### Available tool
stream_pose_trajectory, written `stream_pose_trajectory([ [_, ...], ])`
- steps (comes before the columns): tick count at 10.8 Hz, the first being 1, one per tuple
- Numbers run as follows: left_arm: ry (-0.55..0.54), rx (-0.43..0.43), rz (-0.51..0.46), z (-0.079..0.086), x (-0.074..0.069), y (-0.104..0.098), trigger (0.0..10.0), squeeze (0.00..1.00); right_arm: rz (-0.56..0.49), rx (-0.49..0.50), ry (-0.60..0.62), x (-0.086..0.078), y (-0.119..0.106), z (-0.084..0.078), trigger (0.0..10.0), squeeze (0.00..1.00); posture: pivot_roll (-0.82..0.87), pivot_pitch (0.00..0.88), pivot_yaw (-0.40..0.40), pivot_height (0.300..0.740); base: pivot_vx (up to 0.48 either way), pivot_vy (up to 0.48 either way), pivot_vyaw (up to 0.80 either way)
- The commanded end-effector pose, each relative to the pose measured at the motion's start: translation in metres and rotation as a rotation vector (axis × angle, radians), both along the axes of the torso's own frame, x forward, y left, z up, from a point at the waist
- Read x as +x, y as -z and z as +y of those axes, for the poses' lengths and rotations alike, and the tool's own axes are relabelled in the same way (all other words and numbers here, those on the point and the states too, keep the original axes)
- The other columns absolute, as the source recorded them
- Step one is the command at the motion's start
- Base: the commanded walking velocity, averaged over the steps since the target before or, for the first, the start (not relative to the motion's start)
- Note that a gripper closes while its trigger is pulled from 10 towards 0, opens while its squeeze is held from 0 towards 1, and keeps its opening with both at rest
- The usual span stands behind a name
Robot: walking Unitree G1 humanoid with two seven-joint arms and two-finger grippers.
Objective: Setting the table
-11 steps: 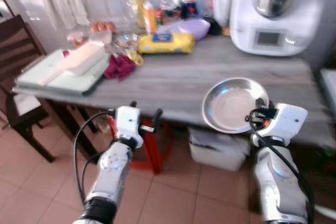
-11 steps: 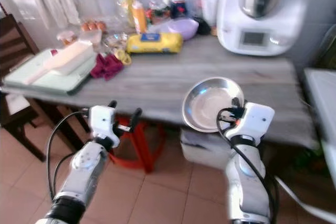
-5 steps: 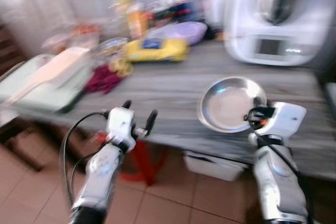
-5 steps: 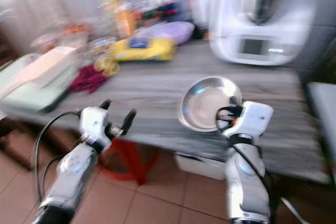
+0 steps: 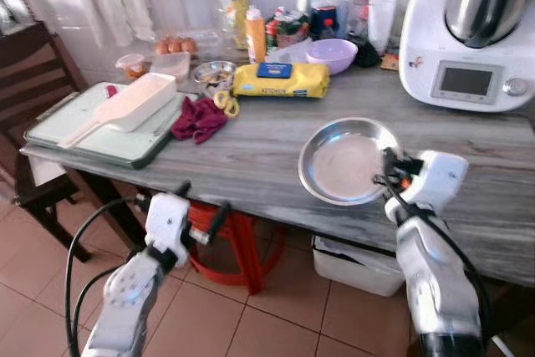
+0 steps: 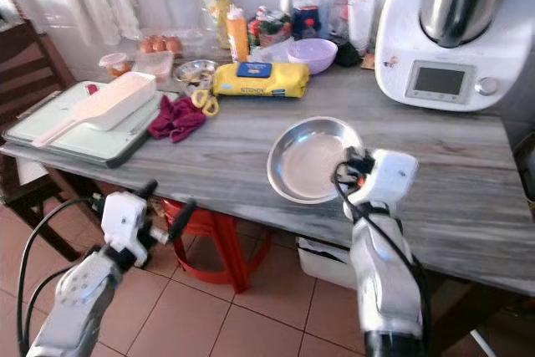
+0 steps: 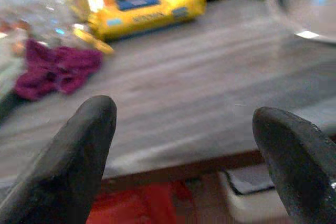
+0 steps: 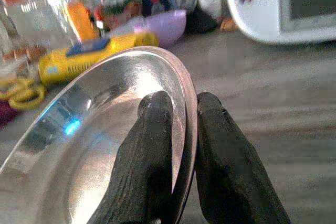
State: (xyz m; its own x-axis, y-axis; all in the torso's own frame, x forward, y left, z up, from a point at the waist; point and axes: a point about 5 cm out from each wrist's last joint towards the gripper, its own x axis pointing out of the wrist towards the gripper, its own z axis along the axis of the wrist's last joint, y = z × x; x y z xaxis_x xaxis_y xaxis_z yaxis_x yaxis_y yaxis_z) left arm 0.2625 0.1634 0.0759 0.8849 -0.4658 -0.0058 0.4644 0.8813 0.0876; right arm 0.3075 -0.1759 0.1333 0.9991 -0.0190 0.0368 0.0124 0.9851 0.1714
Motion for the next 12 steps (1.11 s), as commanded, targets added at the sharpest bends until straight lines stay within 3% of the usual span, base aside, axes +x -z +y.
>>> stream_pose_trajectory([
  [1,0.025,0.006,-0.008,0.0,0.001,-0.005,10.0,0.0,0.024,0.013,-0.048,0.007,-0.001,0.01,10.0,0.0,-0.15,0.024,0.107,0.74,0.0,0.0,0.0],
  [6,0.04,-0.018,0.02,-0.011,0.0,-0.001,10.0,0.0,0.118,0.012,-0.126,0.031,0.004,0.028,10.0,0.0,-0.15,0.017,0.101,0.74,0.0,0.0,0.0],
  [11,0.048,-0.026,0.024,-0.013,0.001,0.0,10.0,0.0,0.175,0.076,-0.15,0.037,0.016,0.038,10.0,0.0,-0.15,0.011,0.095,0.74,0.0,0.0,0.0],
  [12,0.05,-0.027,0.023,-0.015,0.001,0.0,10.0,0.0,0.172,0.075,-0.142,0.038,0.016,0.037,10.0,1.0,-0.15,0.011,0.096,0.74,0.0,0.0,0.0],
])
